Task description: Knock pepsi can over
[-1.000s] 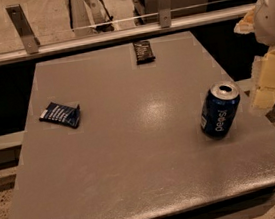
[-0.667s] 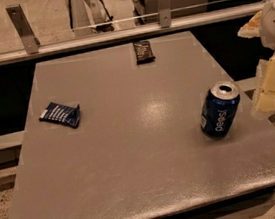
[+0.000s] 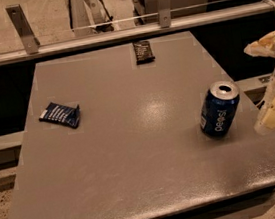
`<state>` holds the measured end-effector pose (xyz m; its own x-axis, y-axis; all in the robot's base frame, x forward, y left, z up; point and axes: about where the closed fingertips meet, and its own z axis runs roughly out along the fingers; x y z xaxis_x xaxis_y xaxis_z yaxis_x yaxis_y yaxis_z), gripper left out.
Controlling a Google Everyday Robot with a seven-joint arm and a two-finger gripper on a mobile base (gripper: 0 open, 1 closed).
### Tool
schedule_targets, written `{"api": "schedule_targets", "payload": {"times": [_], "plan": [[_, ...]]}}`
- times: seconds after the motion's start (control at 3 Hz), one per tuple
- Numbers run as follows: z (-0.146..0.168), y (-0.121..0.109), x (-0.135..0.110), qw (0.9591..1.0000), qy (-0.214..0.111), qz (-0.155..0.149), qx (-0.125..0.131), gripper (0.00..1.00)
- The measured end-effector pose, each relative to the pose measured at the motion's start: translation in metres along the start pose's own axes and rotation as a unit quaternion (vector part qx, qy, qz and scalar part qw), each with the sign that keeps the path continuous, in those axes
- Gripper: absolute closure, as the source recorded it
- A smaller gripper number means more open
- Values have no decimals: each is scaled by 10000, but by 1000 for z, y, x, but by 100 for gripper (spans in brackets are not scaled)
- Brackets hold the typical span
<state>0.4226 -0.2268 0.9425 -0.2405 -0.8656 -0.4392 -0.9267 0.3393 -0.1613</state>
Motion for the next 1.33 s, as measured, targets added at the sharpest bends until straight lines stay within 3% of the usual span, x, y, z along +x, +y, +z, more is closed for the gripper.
{"api": "schedule_targets", "payload": {"times": [0.33, 0.67, 1.33], "plan": [[21, 7, 7, 9980, -587, 134, -169, 0], [43, 13, 2, 9934, -1115, 110, -258, 0], [65, 17, -10, 9803, -1963, 36, -207, 0]]}}
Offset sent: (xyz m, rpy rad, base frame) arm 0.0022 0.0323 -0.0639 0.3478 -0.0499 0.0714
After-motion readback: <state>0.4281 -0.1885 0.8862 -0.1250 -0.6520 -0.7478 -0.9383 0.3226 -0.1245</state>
